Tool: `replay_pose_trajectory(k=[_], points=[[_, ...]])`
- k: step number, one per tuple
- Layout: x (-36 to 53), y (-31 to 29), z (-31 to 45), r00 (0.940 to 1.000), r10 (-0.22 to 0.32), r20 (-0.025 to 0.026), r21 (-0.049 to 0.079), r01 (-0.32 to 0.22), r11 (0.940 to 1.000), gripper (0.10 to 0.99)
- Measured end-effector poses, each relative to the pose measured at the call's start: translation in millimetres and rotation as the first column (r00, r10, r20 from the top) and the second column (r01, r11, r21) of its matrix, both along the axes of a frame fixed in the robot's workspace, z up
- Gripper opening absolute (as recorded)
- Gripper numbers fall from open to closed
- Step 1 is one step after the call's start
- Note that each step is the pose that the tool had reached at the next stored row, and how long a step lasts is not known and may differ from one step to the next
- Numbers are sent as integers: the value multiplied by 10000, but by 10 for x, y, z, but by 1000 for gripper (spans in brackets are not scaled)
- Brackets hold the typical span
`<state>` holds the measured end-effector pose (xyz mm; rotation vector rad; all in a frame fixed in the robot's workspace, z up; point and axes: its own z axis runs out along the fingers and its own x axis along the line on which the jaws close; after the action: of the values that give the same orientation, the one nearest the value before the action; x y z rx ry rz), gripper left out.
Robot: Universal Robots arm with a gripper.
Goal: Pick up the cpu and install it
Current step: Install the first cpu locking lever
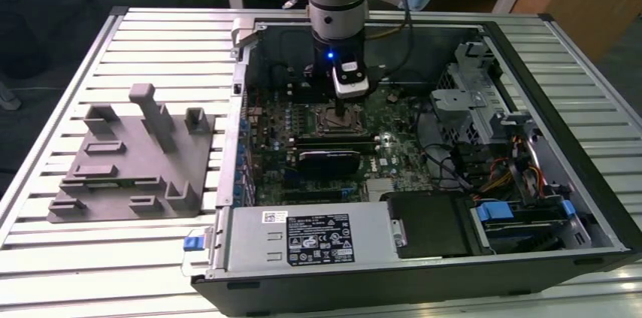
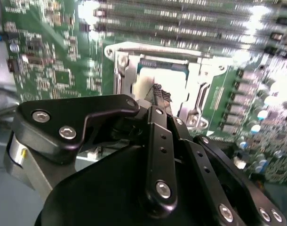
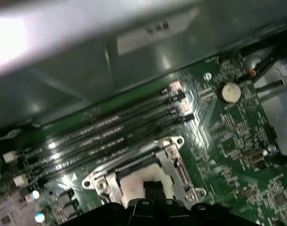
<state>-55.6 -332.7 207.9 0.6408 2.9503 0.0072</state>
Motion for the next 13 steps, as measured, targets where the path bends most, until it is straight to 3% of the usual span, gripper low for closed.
replay_pose_trajectory(k=[3,10,13], points=[[5,-30,-1,10000,0,-73,-39,0,10000,106],[4,-31,6,10000,0,-82,-42,0,10000,106],[4,-31,63,10000,0,-81,-42,0,10000,106]])
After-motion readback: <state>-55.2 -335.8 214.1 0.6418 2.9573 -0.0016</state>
